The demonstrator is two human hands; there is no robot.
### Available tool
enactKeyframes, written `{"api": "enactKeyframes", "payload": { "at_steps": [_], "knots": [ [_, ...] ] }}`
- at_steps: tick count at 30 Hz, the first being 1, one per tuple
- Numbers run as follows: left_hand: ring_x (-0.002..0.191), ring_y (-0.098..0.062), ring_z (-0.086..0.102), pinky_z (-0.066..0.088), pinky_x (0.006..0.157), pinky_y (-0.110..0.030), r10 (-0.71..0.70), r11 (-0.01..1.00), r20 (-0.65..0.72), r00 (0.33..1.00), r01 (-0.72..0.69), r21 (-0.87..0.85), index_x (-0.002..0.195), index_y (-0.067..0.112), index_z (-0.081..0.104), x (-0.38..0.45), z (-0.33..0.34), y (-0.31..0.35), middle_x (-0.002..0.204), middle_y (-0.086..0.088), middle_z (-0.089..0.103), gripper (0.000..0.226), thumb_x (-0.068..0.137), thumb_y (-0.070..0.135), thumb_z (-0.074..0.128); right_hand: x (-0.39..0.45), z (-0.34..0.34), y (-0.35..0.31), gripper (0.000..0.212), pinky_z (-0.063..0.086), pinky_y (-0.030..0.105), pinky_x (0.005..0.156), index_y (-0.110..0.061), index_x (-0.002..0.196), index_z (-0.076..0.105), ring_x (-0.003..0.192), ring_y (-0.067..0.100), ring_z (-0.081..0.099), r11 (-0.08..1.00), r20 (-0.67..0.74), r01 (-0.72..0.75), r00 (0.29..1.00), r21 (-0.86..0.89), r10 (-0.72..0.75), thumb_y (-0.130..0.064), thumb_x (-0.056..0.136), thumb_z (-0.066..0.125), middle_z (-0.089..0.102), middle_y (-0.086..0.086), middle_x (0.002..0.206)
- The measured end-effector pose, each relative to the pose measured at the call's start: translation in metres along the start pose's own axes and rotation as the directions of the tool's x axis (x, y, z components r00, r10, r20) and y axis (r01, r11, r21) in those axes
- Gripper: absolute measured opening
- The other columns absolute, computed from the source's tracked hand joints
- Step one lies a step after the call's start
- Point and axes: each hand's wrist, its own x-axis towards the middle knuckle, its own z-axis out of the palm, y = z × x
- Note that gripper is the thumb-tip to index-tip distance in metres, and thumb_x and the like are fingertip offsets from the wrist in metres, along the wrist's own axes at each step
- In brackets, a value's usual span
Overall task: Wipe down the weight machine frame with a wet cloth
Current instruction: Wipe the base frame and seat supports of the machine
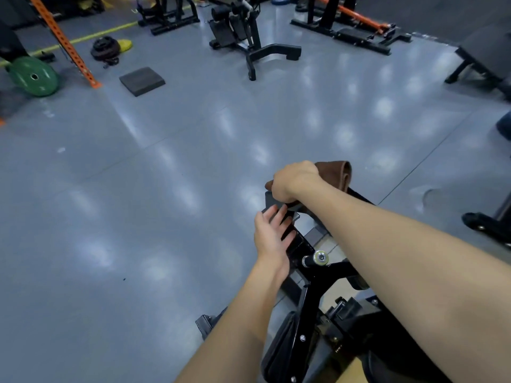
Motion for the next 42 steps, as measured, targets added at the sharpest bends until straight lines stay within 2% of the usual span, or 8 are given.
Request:
{"api": "enactKeyframes", "payload": {
  "at_steps": [5,11,16,21,28,32,37,42],
  "knots": [
    [0.125,-0.025,0.06,0.043,0.114,-0.051,-0.056,0.997,0.009,0.998,0.057,-0.05,0.14,0.019,0.056,0.004,-0.005,0.008,0.13,-0.002,0.07,0.057,0.11,0.046,0.016,-0.019,-0.013,0.014,0.036,0.033,0.039,0.091,-0.027,0.131,0.058,0.128,0.026,0.054,0.999,0.09,-0.01,0.996,0.04,0.006,-0.03,0.104,0.034,0.059,-0.003,0.138],
    [0.125,-0.025,0.06,0.042,0.114,-0.052,-0.106,0.992,0.063,0.992,0.11,-0.063,0.148,0.018,0.049,0.003,-0.011,0.01,0.134,0.0,0.069,0.06,0.109,0.048,0.014,-0.046,-0.013,0.029,0.036,0.033,0.035,0.084,-0.03,0.128,0.063,0.118,0.027,0.06,0.983,0.075,-0.17,0.983,0.074,0.165,-0.028,0.099,0.041,0.064,-0.003,0.131],
    [0.125,-0.029,0.062,0.046,0.111,-0.051,-0.169,0.98,0.116,0.979,0.18,-0.09,0.146,0.019,0.052,0.011,-0.021,0.015,0.131,-0.003,0.07,0.062,0.109,0.052,0.014,0.008,-0.002,-0.023,0.043,0.038,0.036,0.089,-0.032,0.14,0.058,0.131,0.024,0.056,0.998,0.077,-0.055,0.995,-0.007,0.055,-0.029,0.1,0.045,0.059,-0.004,0.142],
    [0.127,-0.032,0.06,0.044,0.112,-0.052,-0.188,0.981,0.046,0.981,0.19,-0.034,0.142,0.016,0.055,0.024,-0.045,0.025,0.136,-0.007,0.067,0.058,0.112,0.046,0.016,0.026,0.005,-0.029,0.043,0.038,0.037,0.093,-0.036,0.144,0.053,0.134,0.025,0.054,0.998,0.051,0.033,0.998,-0.06,-0.03,-0.031,0.102,0.048,0.056,-0.004,0.146],
    [0.132,-0.026,0.057,0.04,0.117,-0.049,-0.172,0.981,0.065,0.983,0.165,0.103,0.147,0.013,0.051,0.033,-0.056,0.04,0.139,-0.005,0.064,0.057,0.112,0.043,0.016,-0.025,-0.005,0.041,0.043,0.033,0.041,0.092,-0.03,0.14,0.054,0.132,0.029,0.053,0.949,0.08,-0.272,0.962,0.156,0.262,-0.034,0.101,0.036,0.056,0.002,0.146],
    [0.134,-0.03,0.055,0.039,0.118,-0.049,-0.185,0.983,0.102,0.977,0.185,0.003,0.149,0.01,0.048,0.044,-0.03,0.041,0.148,-0.01,0.056,0.059,0.112,0.045,0.017,0.009,-0.006,0.02,0.049,0.037,0.04,0.105,-0.03,0.146,0.053,0.14,0.026,0.05,0.961,0.111,-0.239,0.968,0.14,0.225,-0.036,0.1,0.038,0.052,-0.002,0.153],
    [0.134,-0.031,0.055,0.04,0.116,-0.049,-0.189,0.979,0.071,0.979,0.193,-0.059,0.151,0.011,0.045,0.049,-0.029,0.039,0.144,-0.015,0.059,0.06,0.111,0.046,0.017,0.051,0.005,-0.011,0.046,0.037,0.035,0.094,-0.032,0.142,0.058,0.136,0.022,0.053,0.997,0.132,-0.066,0.989,0.037,0.061,-0.037,0.1,0.042,0.057,-0.005,0.148],
    [0.135,-0.03,0.054,0.039,0.117,-0.051,-0.188,0.979,0.065,0.98,0.192,-0.075,0.15,0.013,0.045,0.042,-0.024,0.043,0.143,-0.015,0.06,0.057,0.111,0.044,0.018,0.016,-0.003,0.007,0.045,0.038,0.039,0.1,-0.04,0.138,0.058,0.134,0.025,0.054,0.993,0.074,-0.029,0.997,0.111,0.021,-0.049,0.1,0.036,0.058,-0.005,0.146]
  ]
}}
